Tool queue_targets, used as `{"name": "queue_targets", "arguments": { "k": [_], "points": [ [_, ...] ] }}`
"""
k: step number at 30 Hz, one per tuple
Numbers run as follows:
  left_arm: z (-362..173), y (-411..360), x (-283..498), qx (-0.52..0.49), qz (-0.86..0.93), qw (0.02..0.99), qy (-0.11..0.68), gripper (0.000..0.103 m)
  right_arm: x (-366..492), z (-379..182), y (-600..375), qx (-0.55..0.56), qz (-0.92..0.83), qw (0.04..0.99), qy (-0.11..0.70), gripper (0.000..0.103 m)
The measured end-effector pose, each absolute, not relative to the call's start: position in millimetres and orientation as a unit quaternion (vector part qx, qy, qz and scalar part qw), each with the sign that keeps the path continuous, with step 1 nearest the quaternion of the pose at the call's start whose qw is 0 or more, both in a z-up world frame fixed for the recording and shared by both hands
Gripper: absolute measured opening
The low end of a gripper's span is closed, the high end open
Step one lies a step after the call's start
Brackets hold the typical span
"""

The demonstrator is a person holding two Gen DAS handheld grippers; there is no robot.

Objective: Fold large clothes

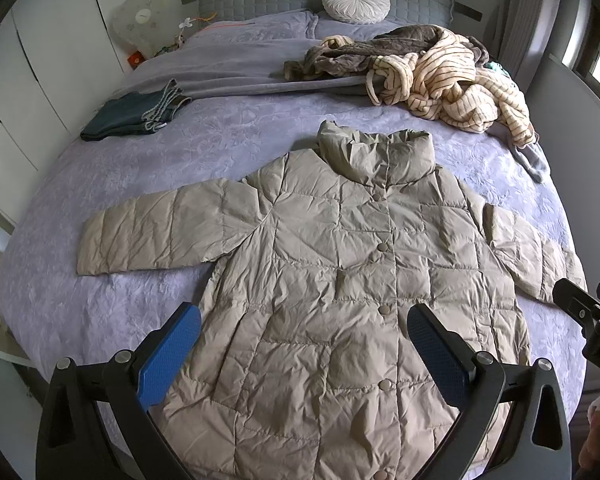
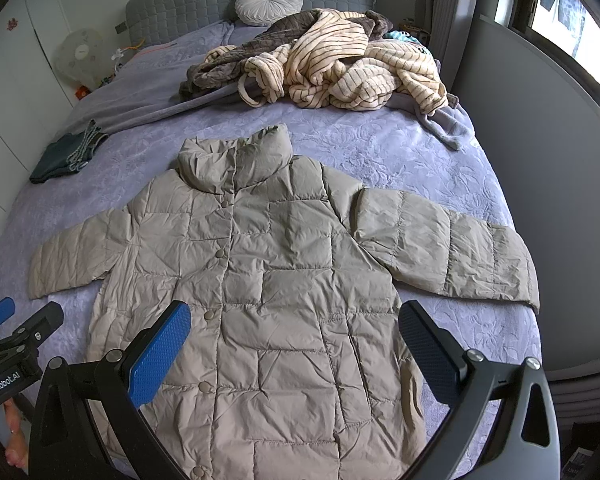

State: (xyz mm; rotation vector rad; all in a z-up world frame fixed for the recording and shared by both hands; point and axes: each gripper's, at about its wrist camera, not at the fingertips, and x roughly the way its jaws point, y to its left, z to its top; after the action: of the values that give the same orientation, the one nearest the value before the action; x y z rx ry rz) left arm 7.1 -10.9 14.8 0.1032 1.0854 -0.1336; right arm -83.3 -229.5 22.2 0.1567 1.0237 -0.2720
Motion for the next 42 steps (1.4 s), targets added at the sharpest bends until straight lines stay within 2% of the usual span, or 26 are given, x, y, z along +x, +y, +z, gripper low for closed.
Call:
{"name": "queue_targets", "arguments": {
  "k": [42],
  "points": [
    [10.8, -13.8, -0.4, 0.052, -0.066, 0.854, 0.514, 0.103, -84.3, 21.9, -228.9, 0.075, -0.13, 0.86, 0.487, 0.103]
  ]
}}
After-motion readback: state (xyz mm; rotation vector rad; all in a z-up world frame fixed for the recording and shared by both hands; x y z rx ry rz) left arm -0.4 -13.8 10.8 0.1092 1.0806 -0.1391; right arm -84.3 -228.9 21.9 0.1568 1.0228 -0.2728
